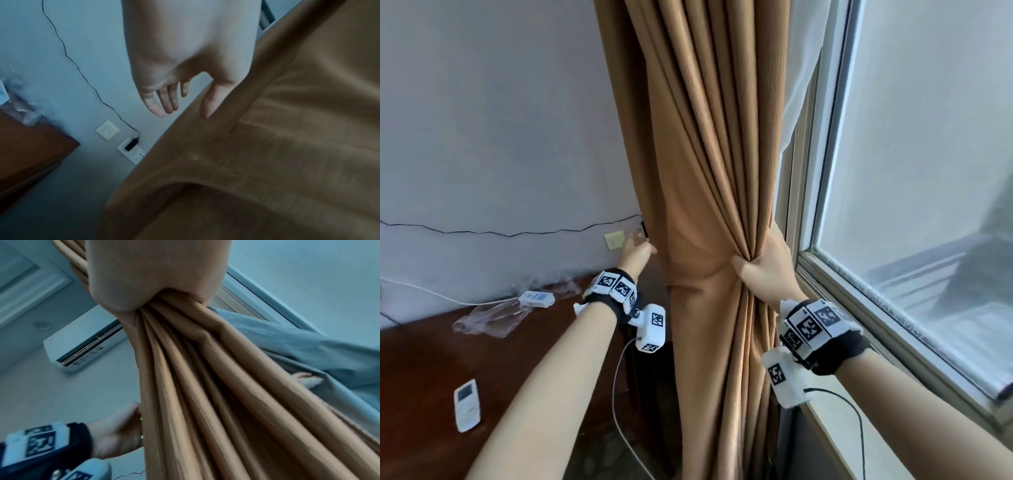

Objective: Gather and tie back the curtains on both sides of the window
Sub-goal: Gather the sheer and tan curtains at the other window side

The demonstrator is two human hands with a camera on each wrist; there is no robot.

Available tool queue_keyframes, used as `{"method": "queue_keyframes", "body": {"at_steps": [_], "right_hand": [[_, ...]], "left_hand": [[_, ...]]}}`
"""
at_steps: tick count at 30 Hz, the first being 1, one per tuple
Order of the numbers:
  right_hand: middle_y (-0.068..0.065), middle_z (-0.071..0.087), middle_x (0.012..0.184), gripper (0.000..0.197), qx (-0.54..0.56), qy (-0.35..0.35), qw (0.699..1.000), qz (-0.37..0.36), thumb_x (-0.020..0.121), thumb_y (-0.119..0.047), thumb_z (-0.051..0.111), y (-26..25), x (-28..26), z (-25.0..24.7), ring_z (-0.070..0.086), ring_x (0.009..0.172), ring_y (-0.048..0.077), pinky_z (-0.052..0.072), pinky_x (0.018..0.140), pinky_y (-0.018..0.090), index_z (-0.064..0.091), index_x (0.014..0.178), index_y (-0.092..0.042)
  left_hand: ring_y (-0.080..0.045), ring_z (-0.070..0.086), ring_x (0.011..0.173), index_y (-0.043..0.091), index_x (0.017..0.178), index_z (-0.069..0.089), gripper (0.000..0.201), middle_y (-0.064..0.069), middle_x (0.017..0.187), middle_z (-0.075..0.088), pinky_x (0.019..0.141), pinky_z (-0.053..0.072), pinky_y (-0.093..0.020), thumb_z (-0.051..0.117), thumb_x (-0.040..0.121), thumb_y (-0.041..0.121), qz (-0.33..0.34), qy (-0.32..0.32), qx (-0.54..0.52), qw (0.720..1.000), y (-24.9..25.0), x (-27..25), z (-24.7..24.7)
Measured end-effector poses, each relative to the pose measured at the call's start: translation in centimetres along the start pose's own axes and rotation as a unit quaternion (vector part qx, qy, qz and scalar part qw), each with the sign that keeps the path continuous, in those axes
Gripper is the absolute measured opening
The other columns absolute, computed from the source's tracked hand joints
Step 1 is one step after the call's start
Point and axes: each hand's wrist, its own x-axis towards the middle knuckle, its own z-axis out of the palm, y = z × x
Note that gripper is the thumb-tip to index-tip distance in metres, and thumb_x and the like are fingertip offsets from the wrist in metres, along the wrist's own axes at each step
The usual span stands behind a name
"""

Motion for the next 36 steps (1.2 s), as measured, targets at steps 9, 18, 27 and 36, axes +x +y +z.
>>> {"method": "queue_keyframes", "body": {"at_steps": [9, 18, 27, 36], "right_hand": [[0.001, 0.052, 0.099, 0.033, 0.028, 0.045, 0.997, -0.056, 0.062, -0.004, 0.061, 0.7, 0.2, 0.7, 0.052, 0.099, 0.026, 0.043, 0.082, 0.037, 0.052, 0.093, -0.011], [-0.002, 0.049, 0.114, 0.048, 0.029, 0.046, 0.998, -0.032, 0.064, -0.009, 0.06, 0.5, 0.3, 1.4, 0.051, 0.112, 0.026, 0.038, 0.091, 0.031, 0.056, 0.112, -0.016], [0.012, 0.049, 0.119, 0.058, -0.015, 0.006, 1.0, -0.01, 0.069, -0.003, 0.061, -1.1, -0.1, 2.5, 0.045, 0.114, 0.03, 0.038, 0.093, 0.033, 0.05, 0.126, -0.009], [0.017, 0.047, 0.11, 0.059, -0.055, 0.005, 0.998, 0.013, 0.07, -0.007, 0.056, -2.2, -0.7, 2.7, 0.044, 0.106, 0.037, 0.041, 0.091, 0.038, 0.046, 0.128, -0.006]], "left_hand": [[-0.025, 0.045, 0.127, 0.015, 0.145, 0.034, 0.055, -0.009, 0.139, 0.049, 0.096, 0.036, -0.032, 0.048, 0.094, 0.001, -0.009, -0.088, 0.005, 0.996, -1.6, 5.0, 1.3], [-0.023, 0.06, 0.092, 0.003, 0.113, 0.065, 0.028, -0.009, 0.098, 0.065, 0.078, 0.043, -0.026, 0.055, 0.096, 0.023, 0.068, 0.051, 0.103, 0.991, -3.4, 5.0, -0.4], [-0.045, 0.057, 0.076, 0.001, 0.084, 0.058, 0.015, -0.029, 0.076, 0.061, 0.069, 0.048, -0.046, 0.052, 0.091, 0.013, 0.204, 0.206, 0.212, 0.933, -3.1, -1.7, -4.2], [-0.04, 0.055, 0.054, 0.003, 0.064, 0.049, 0.03, -0.02, 0.056, 0.055, 0.053, 0.033, -0.039, 0.059, 0.09, 0.014, 0.377, 0.114, 0.272, 0.878, -1.2, -12.6, 1.2]]}}
